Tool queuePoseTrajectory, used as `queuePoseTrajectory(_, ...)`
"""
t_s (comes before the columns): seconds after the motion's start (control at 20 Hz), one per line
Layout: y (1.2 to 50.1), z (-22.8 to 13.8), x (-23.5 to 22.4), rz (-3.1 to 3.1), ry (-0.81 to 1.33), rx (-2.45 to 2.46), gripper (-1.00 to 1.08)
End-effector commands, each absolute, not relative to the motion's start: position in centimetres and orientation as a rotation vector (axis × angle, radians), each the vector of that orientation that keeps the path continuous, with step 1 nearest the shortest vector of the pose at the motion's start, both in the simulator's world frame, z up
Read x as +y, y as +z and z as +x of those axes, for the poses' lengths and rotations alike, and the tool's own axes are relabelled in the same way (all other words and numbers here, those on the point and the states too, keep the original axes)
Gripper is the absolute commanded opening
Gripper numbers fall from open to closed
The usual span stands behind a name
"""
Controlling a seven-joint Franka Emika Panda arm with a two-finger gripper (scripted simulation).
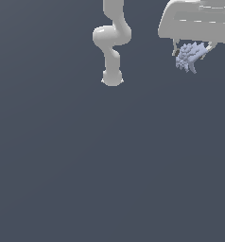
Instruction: Pick up the object and move it to a goal position.
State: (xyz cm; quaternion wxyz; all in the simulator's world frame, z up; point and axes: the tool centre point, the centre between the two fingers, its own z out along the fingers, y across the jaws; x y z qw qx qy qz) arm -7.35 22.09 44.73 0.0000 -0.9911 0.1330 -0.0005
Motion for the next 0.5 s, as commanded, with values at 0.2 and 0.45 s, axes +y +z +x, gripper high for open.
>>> queuePoseTrajectory(0.2, 46.16, -7.37, 22.86, -3.113, 0.0, 0.419, -1.0)
queuePoseTrajectory(0.45, 46.16, -7.31, 22.87, -3.113, 0.0, 0.419, -1.0)
